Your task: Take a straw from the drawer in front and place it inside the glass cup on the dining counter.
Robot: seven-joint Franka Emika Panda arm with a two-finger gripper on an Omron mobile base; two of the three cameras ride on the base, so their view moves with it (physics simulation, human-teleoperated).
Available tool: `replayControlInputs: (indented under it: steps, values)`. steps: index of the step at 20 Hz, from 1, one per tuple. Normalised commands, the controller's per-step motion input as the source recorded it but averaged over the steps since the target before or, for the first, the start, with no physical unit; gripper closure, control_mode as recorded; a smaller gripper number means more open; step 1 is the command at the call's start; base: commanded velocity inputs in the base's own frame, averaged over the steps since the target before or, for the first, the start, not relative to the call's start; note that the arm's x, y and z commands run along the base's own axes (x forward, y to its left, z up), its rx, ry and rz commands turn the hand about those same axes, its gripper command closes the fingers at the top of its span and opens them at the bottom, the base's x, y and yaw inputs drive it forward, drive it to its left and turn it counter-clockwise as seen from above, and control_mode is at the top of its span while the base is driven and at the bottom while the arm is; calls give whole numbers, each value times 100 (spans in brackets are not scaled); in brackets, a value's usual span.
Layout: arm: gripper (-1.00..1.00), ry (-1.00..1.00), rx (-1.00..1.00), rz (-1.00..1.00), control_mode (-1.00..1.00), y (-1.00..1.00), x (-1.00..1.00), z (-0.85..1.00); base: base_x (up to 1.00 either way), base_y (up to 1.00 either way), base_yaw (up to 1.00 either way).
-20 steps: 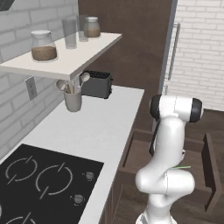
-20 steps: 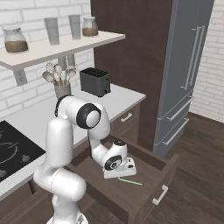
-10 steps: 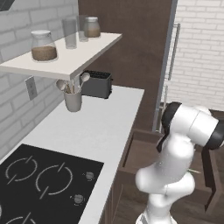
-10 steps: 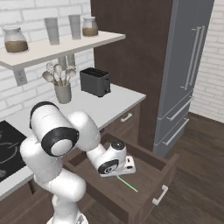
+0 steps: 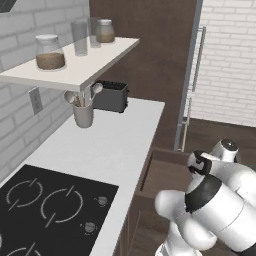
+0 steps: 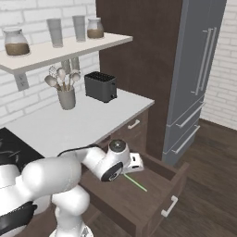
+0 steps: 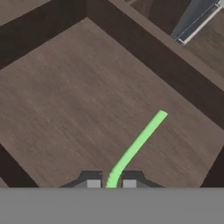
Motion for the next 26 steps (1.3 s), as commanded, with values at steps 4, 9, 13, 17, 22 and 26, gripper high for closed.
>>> replayControlInputs:
  steps: [4,9,13,17,22,26]
  values:
    - [100,11,0,-7,-100,0,37,100,0,0,0]
    - [100,17,0,-10,-100,0,3,100,0,0,0]
    - [100,10,1,-11,-100,0,-10,100,0,0,0]
    - [100,2,6,-5,-100,17,-31,100,0,0,0]
    - [100,0,9,0,-100,41,-50,93,0,0,0]
    - [100,-2,1,0,-100,50,-43,35,0,0,0]
